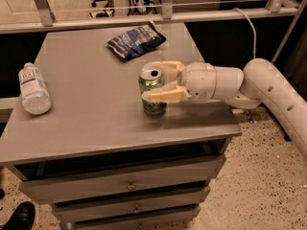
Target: Place green can upright
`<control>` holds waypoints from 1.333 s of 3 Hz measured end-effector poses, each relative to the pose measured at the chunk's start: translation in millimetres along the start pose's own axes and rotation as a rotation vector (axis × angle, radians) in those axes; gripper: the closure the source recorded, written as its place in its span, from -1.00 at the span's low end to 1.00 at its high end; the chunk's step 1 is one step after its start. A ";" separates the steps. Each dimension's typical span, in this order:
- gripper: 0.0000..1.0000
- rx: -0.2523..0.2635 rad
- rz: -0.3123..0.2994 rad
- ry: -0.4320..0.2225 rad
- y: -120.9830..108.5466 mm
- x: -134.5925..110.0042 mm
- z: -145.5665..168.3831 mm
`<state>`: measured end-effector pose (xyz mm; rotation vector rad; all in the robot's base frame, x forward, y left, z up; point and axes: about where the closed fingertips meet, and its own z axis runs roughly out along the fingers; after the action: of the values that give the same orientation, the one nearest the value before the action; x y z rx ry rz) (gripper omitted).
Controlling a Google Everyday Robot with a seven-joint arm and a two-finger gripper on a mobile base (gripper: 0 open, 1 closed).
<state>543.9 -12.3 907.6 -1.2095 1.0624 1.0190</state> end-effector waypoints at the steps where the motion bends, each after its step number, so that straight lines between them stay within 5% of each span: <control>1: -1.00 0.005 0.005 -0.005 -0.6 0.7 -2.7; 3: -1.00 -0.002 -0.016 0.049 -13.1 -19.5 -8.1; 4: -1.00 -0.027 -0.064 0.195 -35.8 -72.8 -24.3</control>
Offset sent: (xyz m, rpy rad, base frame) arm 0.0084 -0.0197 0.0158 -0.0352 -0.0151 -0.0227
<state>561.9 -42.1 984.8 -1.3780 1.1553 0.8816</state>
